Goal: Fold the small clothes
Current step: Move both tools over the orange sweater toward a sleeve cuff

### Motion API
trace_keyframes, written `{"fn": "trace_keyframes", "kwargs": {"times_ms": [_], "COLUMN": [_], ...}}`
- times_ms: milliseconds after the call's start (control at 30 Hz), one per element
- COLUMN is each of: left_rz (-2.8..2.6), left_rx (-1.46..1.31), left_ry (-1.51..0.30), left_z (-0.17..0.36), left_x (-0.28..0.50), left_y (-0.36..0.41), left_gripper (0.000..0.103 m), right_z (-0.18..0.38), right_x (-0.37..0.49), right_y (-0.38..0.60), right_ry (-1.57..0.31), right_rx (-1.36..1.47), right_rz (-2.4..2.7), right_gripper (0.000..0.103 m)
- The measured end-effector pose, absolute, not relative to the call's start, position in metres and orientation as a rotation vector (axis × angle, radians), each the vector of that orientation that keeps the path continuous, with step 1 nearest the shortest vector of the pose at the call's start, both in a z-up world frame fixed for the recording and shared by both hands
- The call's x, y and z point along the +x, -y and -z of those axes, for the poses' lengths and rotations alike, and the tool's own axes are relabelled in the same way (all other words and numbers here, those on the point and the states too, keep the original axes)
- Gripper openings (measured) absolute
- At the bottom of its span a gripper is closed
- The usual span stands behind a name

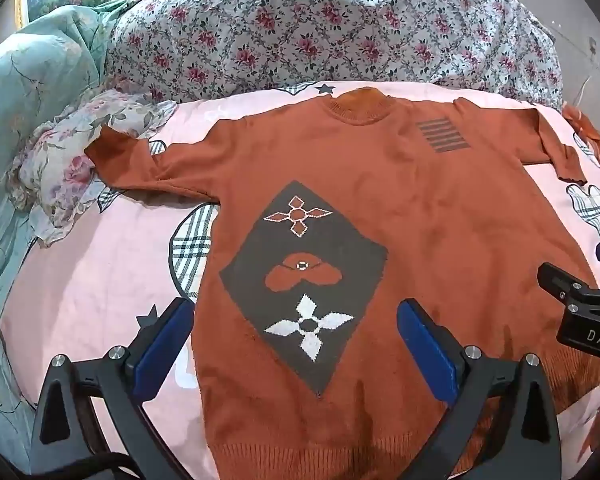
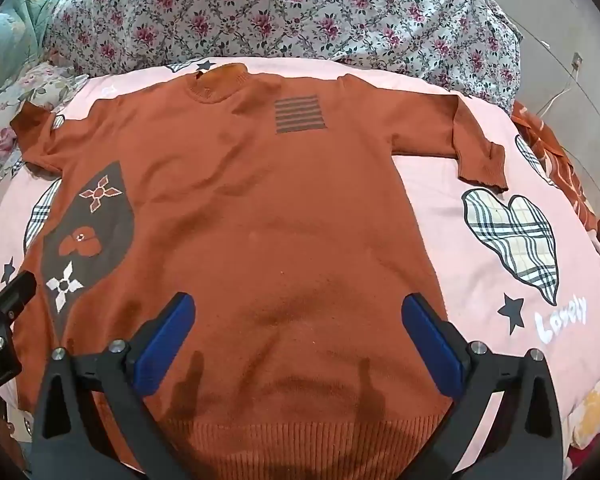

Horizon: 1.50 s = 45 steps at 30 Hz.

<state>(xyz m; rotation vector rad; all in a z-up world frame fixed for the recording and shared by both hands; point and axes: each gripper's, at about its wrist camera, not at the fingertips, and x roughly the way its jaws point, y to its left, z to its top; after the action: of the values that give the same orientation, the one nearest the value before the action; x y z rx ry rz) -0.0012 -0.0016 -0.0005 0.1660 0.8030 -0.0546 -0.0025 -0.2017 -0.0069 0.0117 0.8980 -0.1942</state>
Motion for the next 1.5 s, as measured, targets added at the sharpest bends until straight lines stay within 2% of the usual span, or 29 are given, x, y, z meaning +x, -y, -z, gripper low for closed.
{"fn": "trace_keyframes", "kwargs": {"times_ms": [1500], "left_rz": [0.075], "left_rx": [0.129], "left_ry": [-0.833], "left_z": [0.005], "left_x": [0.017], "left_y": [0.011], "left_gripper": [0.102], "right_z": [0.017], "right_x": [0.003], "right_y": [0.226], "right_ry": [-0.921], "right_rx": [0.033], "right_rz": [0.215], "right_gripper": [0.103]}}
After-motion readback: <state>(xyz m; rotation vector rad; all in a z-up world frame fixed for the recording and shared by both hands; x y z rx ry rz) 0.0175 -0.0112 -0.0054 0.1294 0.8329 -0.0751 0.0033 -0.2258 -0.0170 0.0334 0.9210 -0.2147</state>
